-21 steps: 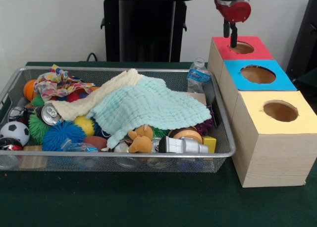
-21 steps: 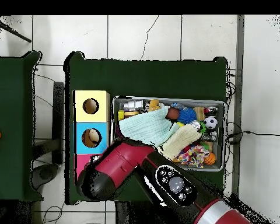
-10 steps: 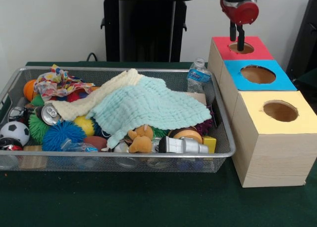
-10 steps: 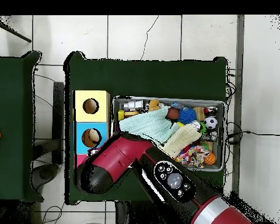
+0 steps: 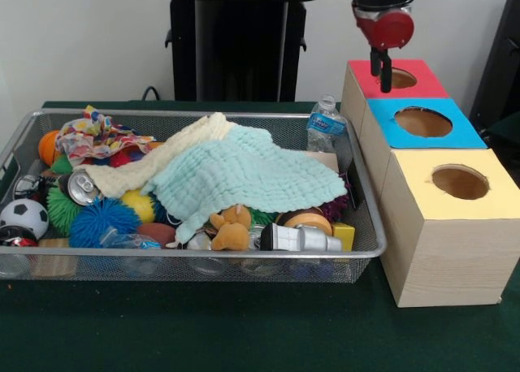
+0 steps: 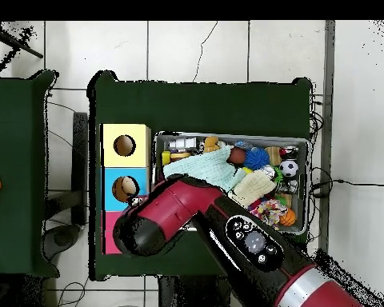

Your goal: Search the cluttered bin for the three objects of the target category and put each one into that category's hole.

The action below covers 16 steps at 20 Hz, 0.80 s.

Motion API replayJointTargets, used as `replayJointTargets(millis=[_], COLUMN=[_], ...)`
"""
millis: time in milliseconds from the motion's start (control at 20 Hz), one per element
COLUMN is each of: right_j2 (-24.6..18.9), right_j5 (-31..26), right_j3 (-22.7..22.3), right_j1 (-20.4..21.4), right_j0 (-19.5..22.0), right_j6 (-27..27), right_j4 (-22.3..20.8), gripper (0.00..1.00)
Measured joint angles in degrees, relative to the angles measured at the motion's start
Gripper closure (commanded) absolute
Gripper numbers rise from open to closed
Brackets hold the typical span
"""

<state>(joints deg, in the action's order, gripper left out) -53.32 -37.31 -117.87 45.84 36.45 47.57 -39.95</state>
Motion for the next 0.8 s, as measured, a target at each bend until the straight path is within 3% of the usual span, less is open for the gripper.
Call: replayJointTargets(millis=[800], right_j2=[0.0], right_j5=[0.0], right_j3=[0.0], right_j1=[-0.7], right_j0=[2.6], right_j6=[0.0], right_j4=[-2.3], gripper=[0.0])
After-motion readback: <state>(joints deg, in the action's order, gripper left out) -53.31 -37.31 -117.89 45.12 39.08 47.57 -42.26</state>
